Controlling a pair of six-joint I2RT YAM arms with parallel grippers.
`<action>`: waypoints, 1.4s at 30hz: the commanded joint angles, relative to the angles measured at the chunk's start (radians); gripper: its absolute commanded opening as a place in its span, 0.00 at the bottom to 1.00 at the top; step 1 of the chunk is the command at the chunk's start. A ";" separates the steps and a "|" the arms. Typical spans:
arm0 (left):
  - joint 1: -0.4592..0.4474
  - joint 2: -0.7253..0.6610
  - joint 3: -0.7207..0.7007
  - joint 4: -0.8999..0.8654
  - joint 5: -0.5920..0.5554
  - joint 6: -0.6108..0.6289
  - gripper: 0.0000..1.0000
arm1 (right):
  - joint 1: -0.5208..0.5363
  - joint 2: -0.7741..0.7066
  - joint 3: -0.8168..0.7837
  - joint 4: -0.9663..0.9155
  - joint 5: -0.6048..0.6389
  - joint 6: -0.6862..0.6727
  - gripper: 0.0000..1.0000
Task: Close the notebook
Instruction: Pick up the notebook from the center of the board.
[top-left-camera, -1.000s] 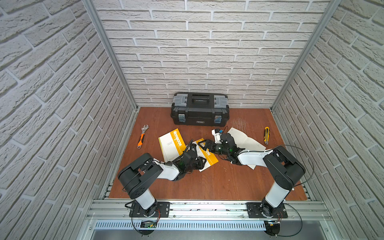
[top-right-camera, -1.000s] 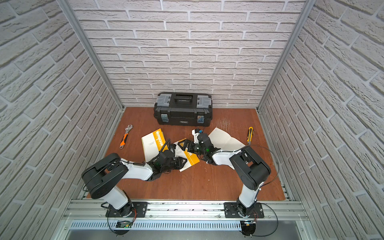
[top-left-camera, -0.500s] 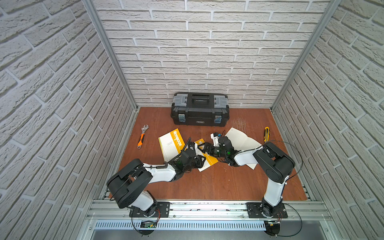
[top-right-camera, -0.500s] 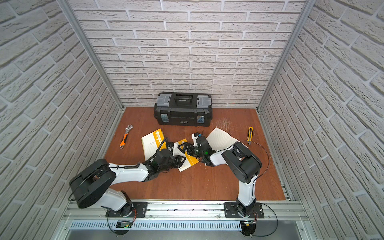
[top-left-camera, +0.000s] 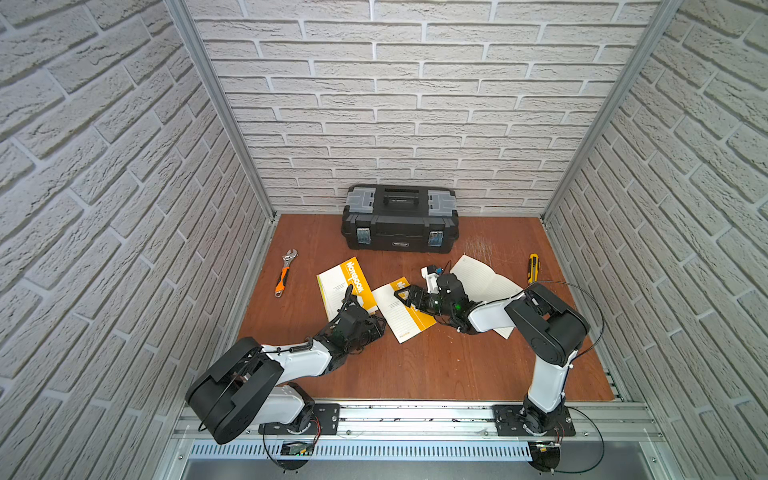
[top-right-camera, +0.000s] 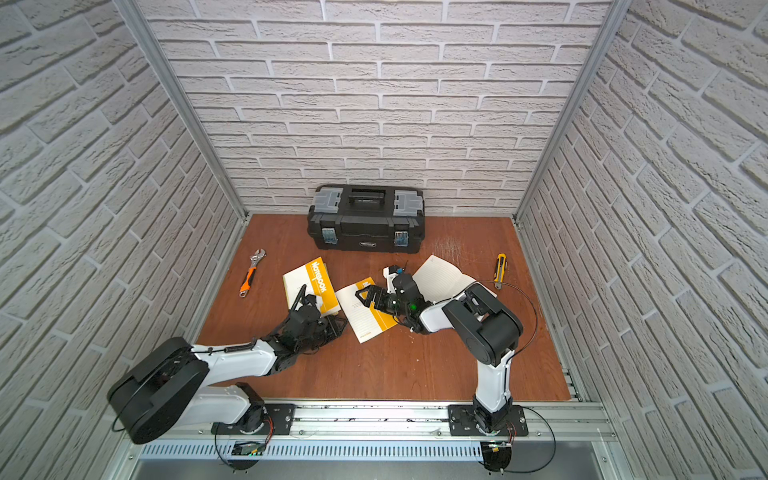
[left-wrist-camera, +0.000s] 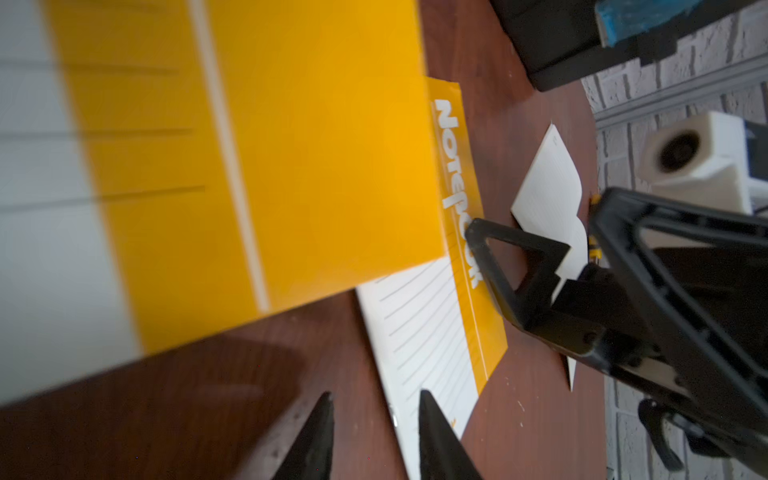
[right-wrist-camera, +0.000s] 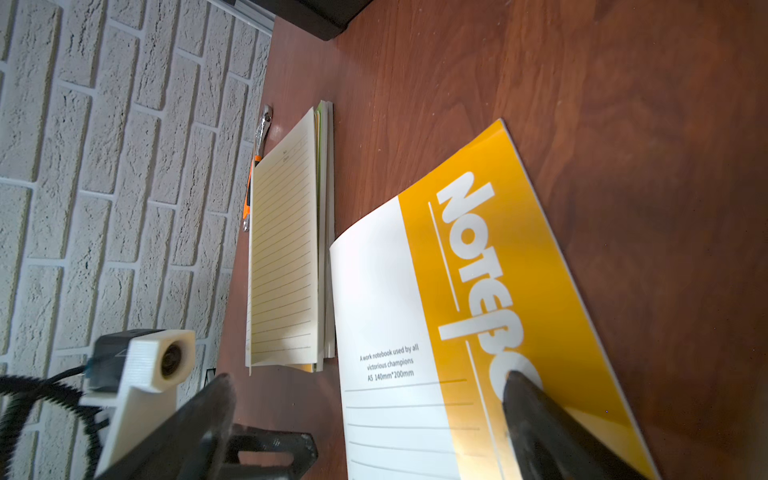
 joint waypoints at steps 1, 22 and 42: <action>0.015 0.024 -0.014 0.216 0.040 -0.144 0.33 | 0.006 0.007 -0.024 0.002 0.004 0.005 1.00; 0.031 0.066 -0.029 0.251 -0.015 -0.343 0.29 | 0.007 0.024 -0.032 0.034 -0.002 0.014 1.00; 0.031 0.197 -0.007 0.317 -0.005 -0.330 0.28 | 0.000 0.019 -0.035 0.031 -0.011 0.008 1.00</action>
